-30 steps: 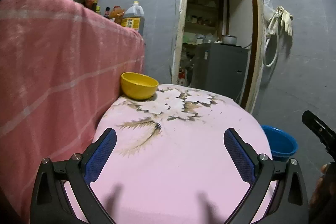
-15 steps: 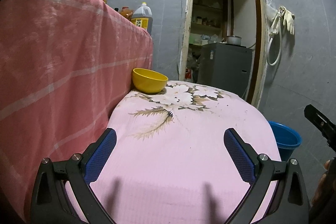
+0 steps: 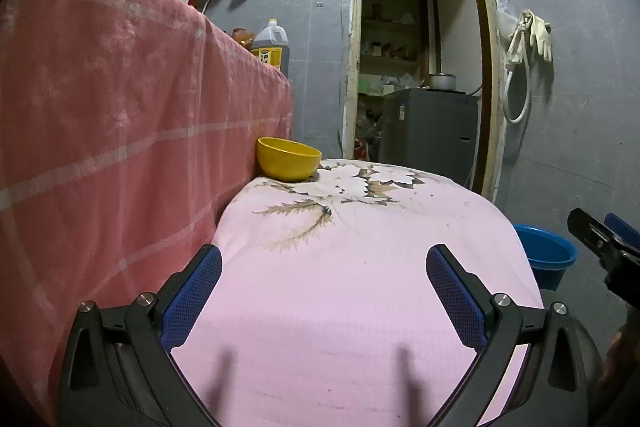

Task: Collect trash

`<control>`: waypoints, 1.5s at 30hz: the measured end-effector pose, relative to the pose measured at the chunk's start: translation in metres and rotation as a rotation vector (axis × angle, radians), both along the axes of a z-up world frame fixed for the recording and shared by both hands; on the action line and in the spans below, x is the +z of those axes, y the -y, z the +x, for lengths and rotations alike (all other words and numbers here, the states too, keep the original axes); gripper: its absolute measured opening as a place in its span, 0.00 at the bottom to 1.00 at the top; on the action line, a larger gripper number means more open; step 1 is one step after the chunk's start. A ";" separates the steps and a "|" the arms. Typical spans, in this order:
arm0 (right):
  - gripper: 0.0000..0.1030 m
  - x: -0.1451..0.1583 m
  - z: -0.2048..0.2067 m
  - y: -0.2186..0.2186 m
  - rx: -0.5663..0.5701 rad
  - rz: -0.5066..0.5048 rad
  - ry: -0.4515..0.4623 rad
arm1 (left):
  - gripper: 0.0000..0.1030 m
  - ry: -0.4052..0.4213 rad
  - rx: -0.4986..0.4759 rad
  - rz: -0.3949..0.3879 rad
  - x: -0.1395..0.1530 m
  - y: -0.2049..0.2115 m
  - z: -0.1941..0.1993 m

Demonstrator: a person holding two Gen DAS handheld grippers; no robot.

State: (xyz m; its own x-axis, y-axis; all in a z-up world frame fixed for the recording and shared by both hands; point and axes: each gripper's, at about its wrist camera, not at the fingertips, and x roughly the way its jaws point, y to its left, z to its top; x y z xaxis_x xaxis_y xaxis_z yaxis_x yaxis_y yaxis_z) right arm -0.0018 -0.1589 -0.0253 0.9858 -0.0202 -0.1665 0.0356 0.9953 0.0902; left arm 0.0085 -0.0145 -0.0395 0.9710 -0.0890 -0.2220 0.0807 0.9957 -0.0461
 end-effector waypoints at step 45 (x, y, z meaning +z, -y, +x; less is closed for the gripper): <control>1.00 -0.014 0.007 -0.007 0.027 0.001 -0.060 | 0.97 -0.005 0.027 -0.001 -0.005 -0.009 0.003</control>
State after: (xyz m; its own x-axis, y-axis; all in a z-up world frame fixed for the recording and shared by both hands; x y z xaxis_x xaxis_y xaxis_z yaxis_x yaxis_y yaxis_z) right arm 0.0056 -0.1517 -0.0392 0.9743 0.0062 -0.2251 0.0144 0.9958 0.0900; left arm 0.0114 -0.0054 -0.0441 0.9719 -0.0634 -0.2266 0.0540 0.9974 -0.0477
